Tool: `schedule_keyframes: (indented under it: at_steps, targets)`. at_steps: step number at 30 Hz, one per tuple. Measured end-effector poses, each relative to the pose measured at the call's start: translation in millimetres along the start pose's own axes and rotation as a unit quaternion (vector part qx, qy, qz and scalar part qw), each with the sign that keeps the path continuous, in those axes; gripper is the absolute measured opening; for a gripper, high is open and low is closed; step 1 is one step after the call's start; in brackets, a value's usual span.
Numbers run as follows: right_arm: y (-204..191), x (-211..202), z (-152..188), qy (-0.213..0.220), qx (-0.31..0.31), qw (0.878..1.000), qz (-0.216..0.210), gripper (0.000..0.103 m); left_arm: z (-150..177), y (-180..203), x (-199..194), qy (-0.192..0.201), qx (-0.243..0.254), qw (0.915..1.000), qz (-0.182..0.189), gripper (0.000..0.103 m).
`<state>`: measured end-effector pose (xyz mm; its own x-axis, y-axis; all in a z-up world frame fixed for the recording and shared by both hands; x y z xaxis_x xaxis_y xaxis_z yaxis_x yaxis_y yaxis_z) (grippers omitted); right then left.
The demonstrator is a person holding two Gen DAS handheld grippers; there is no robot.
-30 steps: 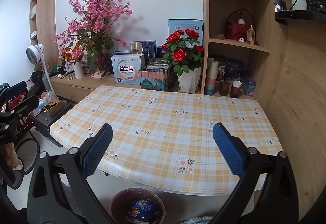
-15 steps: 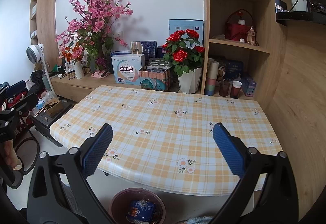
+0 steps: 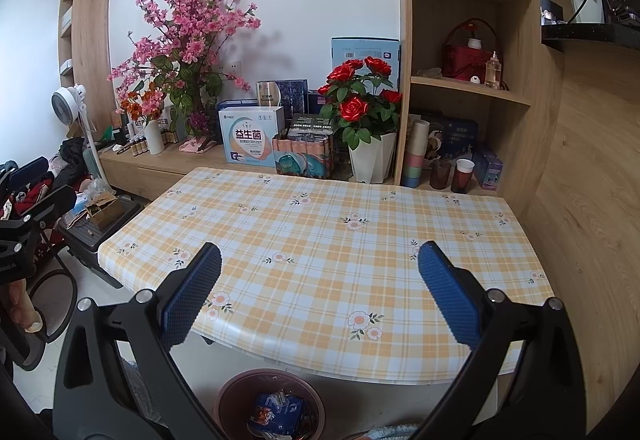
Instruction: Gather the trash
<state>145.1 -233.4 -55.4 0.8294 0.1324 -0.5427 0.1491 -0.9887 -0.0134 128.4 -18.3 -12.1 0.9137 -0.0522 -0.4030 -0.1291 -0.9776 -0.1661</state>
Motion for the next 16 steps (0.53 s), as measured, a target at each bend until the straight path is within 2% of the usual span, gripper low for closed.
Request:
schedule_keyframes:
  at_steps: [16]
  targets:
    - [-4.3,0.3,0.7,-0.003,-0.003,1.0,-0.001,0.097,1.5,-2.0,0.7,-0.006,-0.004,1.0,-0.001,0.097]
Point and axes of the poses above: each gripper's, at about its wrist camera, not at the fingertips, and x roughly the way its jaws point, y to its right, z to its underside, the point moved 10 cm from there along x, roughly the way its jaws point, and after that the axes turned 6 degrees about -y, right-handed, at the moved point
